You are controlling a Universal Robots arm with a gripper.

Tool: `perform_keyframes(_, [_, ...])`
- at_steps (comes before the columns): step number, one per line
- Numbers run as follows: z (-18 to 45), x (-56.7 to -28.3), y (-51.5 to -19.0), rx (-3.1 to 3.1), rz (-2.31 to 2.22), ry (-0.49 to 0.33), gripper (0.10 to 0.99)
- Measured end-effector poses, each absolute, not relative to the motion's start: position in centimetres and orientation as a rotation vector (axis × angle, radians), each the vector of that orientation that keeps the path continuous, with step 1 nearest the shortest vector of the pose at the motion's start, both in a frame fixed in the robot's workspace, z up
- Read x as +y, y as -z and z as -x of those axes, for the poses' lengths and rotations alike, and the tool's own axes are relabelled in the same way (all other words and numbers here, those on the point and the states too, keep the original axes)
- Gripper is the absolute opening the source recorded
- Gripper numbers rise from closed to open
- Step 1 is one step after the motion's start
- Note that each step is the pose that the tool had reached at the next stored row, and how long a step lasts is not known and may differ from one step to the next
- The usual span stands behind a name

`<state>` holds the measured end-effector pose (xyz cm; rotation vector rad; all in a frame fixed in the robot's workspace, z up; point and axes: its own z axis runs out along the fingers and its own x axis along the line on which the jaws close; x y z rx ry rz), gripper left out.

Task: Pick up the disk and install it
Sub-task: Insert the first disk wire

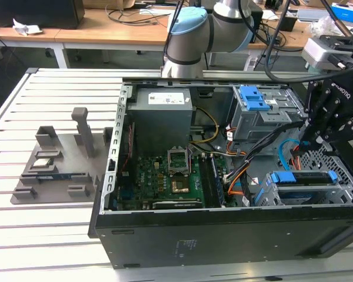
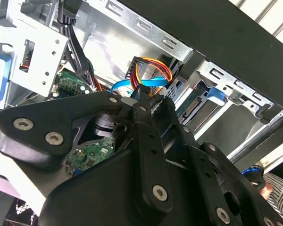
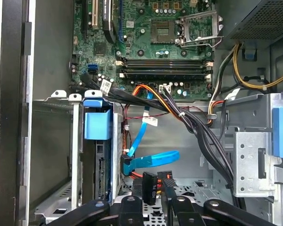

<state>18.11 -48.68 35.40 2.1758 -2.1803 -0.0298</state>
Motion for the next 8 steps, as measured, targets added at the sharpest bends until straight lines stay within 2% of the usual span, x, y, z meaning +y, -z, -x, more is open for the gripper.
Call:
perform_keyframes(4, [-18.11, -48.69, -35.39, -2.18, -2.176, 0.03, 0.286])
perform_keyframes(5, [-18.11, -48.7, -35.39, -2.18, -2.176, 0.03, 0.173])
perform_keyframes(8, [-18.11, -48.71, -35.39, -2.18, -2.176, 0.03, 0.173])
